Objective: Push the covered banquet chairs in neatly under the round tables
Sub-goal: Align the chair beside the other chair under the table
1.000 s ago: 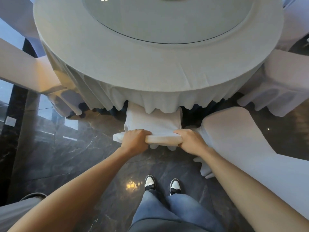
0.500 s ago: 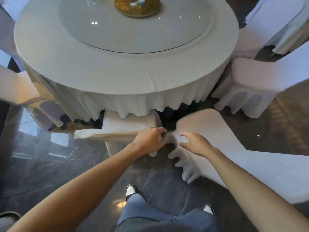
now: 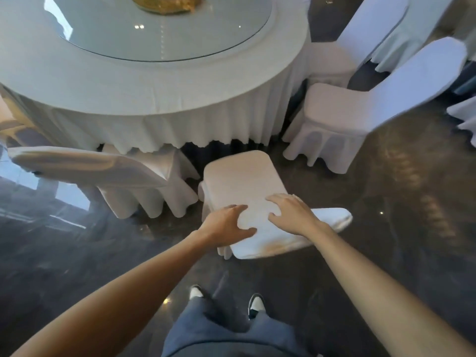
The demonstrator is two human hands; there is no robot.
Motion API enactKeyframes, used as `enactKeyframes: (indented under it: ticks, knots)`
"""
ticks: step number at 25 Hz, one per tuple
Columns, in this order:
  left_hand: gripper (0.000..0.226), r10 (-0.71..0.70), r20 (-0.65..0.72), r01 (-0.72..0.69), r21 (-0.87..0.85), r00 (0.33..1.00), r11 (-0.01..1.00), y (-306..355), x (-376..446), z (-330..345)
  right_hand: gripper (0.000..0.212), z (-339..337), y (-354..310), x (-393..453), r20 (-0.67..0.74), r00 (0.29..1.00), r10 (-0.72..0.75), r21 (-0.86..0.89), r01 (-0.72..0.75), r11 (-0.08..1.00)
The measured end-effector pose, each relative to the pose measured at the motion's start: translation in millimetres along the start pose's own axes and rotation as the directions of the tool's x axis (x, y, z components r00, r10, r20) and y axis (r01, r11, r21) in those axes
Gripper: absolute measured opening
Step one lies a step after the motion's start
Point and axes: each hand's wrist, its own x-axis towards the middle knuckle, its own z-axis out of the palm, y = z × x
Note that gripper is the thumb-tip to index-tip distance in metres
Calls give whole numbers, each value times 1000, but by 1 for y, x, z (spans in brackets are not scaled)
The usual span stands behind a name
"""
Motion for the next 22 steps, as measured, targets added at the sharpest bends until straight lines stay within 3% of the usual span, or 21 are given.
enactKeyframes:
  ticks: [3,6,8,10,12,15,19,22]
  knots:
    - [96,-19,107,21,-18,994,1000,41,-4,44,64,0,42,-46,102,994,33,-28,-31,999]
    - [75,30,165,-39,51,986,998,54,-9,89,73,10,68,-77,171,985,-18,-192,51,980]
    - [58,27,85,-34,87,996,996,54,-9,108,77,19,80,-79,88,996,-26,-334,54,941]
    - [48,25,-6,-24,61,1000,998,52,-6,118,77,26,88,-72,-24,999,33,-406,-40,913]
    - [43,18,-31,-16,49,999,999,48,-5,121,66,32,91,-64,-82,993,84,-405,-110,908]
    - [34,14,-52,-9,99,999,995,41,-1,116,32,32,87,-59,-91,994,64,-453,-99,886]
    - [30,59,-83,-40,206,995,978,24,3,100,25,33,71,-47,-117,992,44,-418,-89,904]
    - [34,-1,-121,28,223,993,974,-8,5,69,21,38,37,-21,-95,995,43,-380,-76,922]
